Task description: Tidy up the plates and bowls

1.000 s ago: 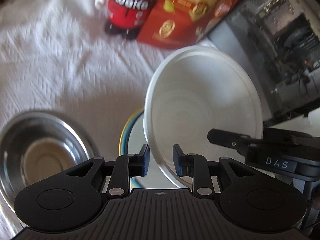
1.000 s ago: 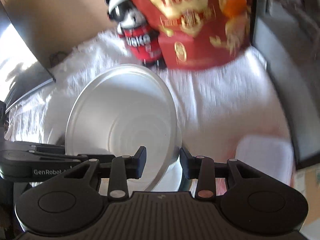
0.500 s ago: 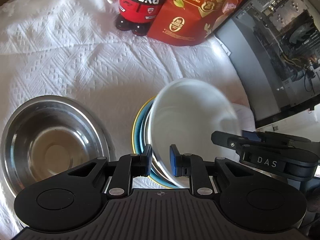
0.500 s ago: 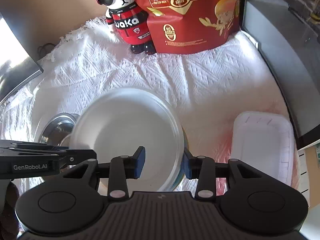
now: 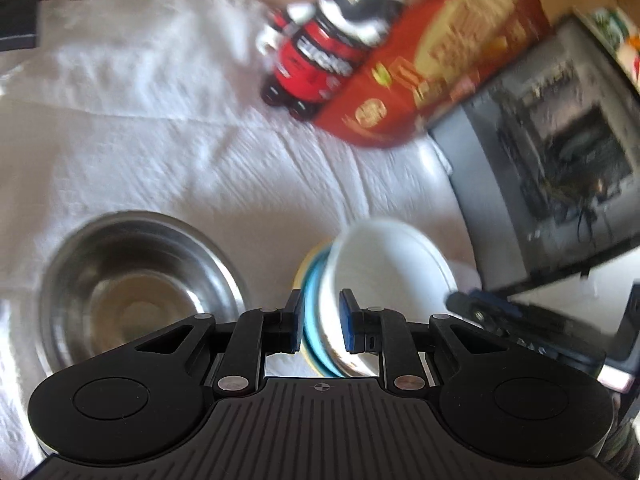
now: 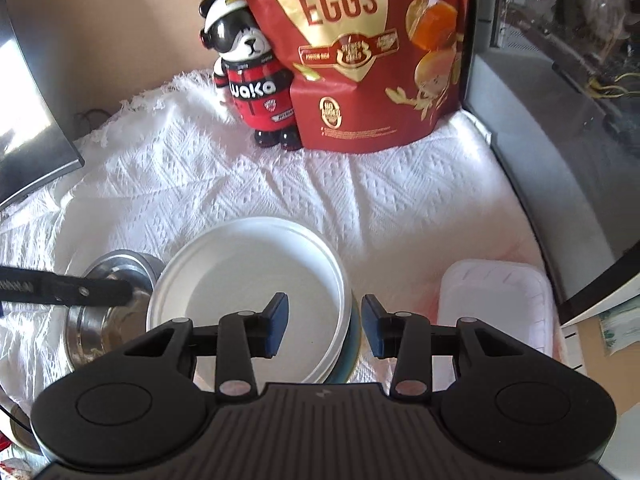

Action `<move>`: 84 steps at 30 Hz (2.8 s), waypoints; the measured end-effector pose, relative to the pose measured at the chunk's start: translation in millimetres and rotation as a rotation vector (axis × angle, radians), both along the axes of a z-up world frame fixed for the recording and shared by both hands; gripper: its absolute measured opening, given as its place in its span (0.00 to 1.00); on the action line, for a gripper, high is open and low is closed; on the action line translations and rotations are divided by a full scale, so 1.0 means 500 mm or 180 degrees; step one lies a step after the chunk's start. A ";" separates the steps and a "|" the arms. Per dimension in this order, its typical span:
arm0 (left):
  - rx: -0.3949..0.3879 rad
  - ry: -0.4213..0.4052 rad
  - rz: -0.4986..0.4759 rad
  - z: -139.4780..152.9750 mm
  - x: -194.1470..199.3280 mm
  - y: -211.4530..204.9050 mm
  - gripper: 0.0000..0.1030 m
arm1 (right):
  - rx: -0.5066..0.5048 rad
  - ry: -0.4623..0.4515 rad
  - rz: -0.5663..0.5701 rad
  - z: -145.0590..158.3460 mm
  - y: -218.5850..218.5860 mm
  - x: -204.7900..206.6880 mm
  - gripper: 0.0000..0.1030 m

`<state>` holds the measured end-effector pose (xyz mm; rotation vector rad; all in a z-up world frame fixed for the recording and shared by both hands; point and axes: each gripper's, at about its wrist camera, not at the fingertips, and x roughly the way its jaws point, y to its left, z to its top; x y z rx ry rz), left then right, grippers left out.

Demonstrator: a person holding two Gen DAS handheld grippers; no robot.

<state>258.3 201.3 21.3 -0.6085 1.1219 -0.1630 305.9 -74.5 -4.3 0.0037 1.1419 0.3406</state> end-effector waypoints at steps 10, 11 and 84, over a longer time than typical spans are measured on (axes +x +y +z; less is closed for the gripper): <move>0.0698 0.0049 0.0572 0.007 -0.075 0.200 0.20 | 0.0771 0.0025 0.0320 0.068 0.081 -0.097 0.46; 0.0671 0.0107 0.0589 -0.006 -0.079 0.212 0.20 | 0.0854 0.0121 0.0317 0.063 0.091 -0.104 0.46; 0.0427 0.0455 0.0800 -0.189 -0.110 0.290 0.22 | 0.0623 0.0920 0.0163 -0.213 0.347 -0.144 0.49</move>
